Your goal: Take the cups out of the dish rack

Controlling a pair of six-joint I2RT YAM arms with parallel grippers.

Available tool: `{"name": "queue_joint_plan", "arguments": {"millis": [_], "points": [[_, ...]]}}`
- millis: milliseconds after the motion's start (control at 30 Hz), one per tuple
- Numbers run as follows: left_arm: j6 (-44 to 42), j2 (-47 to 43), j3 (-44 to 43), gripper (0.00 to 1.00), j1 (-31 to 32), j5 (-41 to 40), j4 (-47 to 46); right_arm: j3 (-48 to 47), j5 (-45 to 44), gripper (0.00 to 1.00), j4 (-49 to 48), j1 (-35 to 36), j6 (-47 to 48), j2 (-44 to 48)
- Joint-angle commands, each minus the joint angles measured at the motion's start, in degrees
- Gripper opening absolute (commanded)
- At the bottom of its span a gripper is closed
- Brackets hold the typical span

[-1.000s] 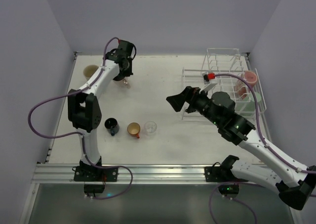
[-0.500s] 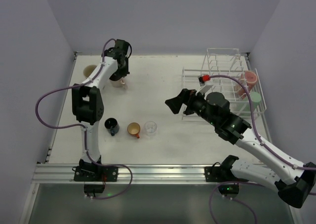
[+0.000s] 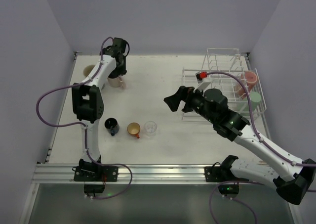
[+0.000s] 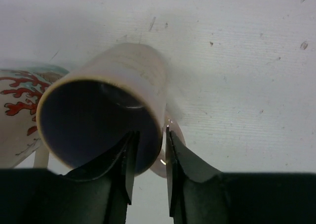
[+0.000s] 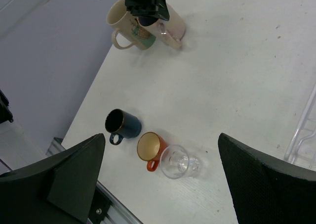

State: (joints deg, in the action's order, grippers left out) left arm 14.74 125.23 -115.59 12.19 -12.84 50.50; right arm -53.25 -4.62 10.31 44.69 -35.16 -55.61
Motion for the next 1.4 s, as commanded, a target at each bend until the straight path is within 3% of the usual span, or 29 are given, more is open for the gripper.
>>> {"name": "queue_joint_plan", "arguments": {"millis": [0,133,400,500,533,567,633,700,833,933,1067,1200,1367], "points": [[-3.1,-0.9,-3.6,0.36,-0.1,-1.6,1.1,-4.4,-1.4,0.99,1.7,0.3,2.8,-0.2],[-3.1,-1.3,-4.1,0.47,-0.1,-2.0,0.9,-6.5,-0.7,0.99,3.4,0.3,4.5,0.2],[-2.6,-5.0,-3.2,0.58,-0.1,0.4,-1.5,-7.3,-1.2,0.99,5.8,0.3,9.3,5.9],[-1.0,-12.9,-0.3,0.73,0.3,6.4,-6.5,-6.9,-7.2,0.97,6.5,0.2,11.4,9.5],[-0.1,-14.6,0.4,0.83,1.0,7.4,-7.7,-6.9,-10.8,0.95,6.9,0.1,11.9,11.7],[0.3,-16.2,1.5,0.87,1.5,9.3,-9.1,-7.1,-13.0,0.91,7.4,0.1,12.1,12.7],[0.8,-21.1,2.3,0.93,4.0,11.7,-10.0,-7.5,-19.4,0.74,8.5,-0.1,12.9,15.2],[0.7,-27.3,6.3,0.95,6.5,11.9,-12.5,-8.3,-22.2,0.58,10.0,-1.1,13.7,16.2],[0.8,-41.1,19.4,0.96,14.2,14.6,-20.6,-10.5,-30.1,0.48,12.0,-3.7,16.1,16.1],[2.5,-52.4,35.9,0.96,16.0,23.9,-28.2,-13.6,-32.4,0.48,14.7,-9.7,17.0,13.6],[2.7,-64.6,47.5,0.96,17.0,28.3,-32.0,-16.3,-33.4,0.49,14.8,-24.4,17.8,10.7],[2.2,-76.5,57.1,0.96,17.2,33.2,-35.3,-20.3,-28.3,0.51,15.5,-37.1,15.1,6.0],[3.1,-84.7,68.9,0.97,17.7,36.0,-41.8,-22.6,-13.6,0.57,16.1,-53.2,10.1,-1.1]]}}
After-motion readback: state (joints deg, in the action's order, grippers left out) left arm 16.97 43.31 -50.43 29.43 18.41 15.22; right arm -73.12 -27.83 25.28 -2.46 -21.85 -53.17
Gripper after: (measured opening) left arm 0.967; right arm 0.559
